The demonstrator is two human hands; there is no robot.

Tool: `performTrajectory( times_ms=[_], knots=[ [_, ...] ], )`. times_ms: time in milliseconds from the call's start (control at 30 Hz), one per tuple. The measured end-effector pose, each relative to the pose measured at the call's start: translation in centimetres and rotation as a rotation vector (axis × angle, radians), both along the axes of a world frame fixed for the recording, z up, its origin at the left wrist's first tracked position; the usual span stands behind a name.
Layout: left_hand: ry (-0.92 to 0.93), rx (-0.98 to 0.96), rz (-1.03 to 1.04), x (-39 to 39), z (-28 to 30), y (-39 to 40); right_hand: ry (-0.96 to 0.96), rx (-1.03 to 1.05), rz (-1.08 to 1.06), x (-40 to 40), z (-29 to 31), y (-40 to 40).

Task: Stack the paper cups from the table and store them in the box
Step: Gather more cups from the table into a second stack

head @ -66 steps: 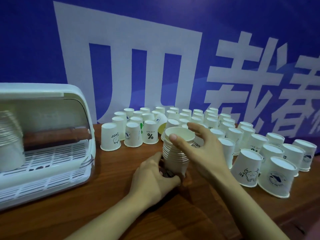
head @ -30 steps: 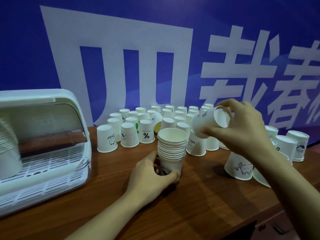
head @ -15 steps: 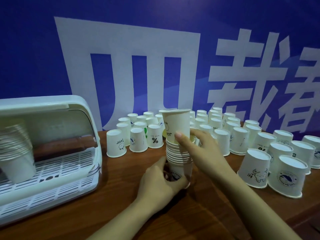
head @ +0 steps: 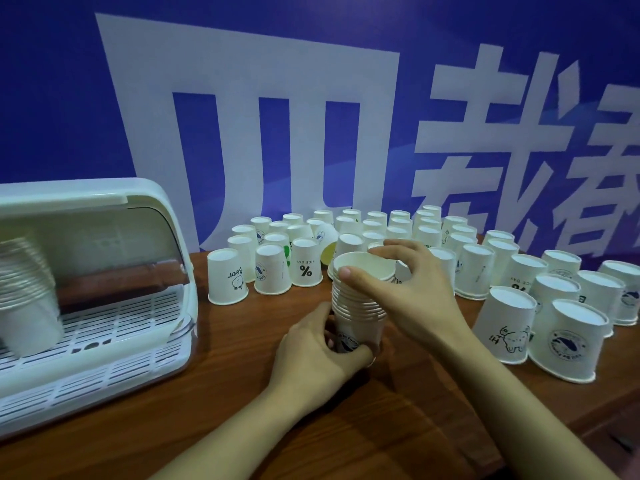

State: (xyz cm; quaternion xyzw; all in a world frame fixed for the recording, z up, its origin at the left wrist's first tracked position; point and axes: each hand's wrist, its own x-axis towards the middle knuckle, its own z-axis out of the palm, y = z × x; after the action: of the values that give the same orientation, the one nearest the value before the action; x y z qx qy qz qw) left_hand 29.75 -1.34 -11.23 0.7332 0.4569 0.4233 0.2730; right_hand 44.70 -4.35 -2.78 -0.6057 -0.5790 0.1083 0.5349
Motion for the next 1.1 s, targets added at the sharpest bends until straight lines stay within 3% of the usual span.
performTrajectory(
  times_ms=[300, 333, 400, 500, 600, 733, 833, 900, 1033, 1100],
  knots=[
    [0.028, -0.017, -0.026, -0.2, 0.5, -0.3, -0.064, -0.081, 0.067, 2.8, 0.3, -2.4],
    [0.039, -0.018, -0.022, -0.3, 0.6, -0.2, -0.129, -0.107, 0.063, 3.8, 0.7, -3.1],
    [0.063, -0.017, -0.004, -0.4, 0.6, -0.1, -0.436, -0.228, -0.043, 5.8, 1.5, -3.8],
    [0.085, -0.023, 0.020, -0.4, 0.5, 0.1, -0.917, -0.583, -0.221, 8.3, 3.0, -4.1],
    [0.088, -0.028, 0.026, -0.3, 0.4, 0.0, -1.069, -0.835, -0.279, 9.8, 3.3, -3.8],
    [0.091, -0.035, 0.016, -0.1, 0.5, -0.1, -1.184, -0.803, -0.305, 10.7, 2.9, -3.4],
    [0.090, -0.034, 0.013, -0.1, 0.4, -0.1, -1.124, -0.703, -0.282, 11.2, 3.4, -3.7],
    [0.095, -0.028, 0.011, -0.1, 0.4, 0.0, -0.975, -0.580, -0.236, 11.2, 3.8, -4.2],
    [0.095, -0.024, -0.001, 0.0, 0.4, 0.1, -0.451, -0.190, -0.181, 10.4, 4.0, -5.3],
    [0.072, -0.040, -0.018, 0.0, 0.3, 0.1, -0.099, -0.039, -0.137, 9.5, 4.0, -5.5]
  ],
)
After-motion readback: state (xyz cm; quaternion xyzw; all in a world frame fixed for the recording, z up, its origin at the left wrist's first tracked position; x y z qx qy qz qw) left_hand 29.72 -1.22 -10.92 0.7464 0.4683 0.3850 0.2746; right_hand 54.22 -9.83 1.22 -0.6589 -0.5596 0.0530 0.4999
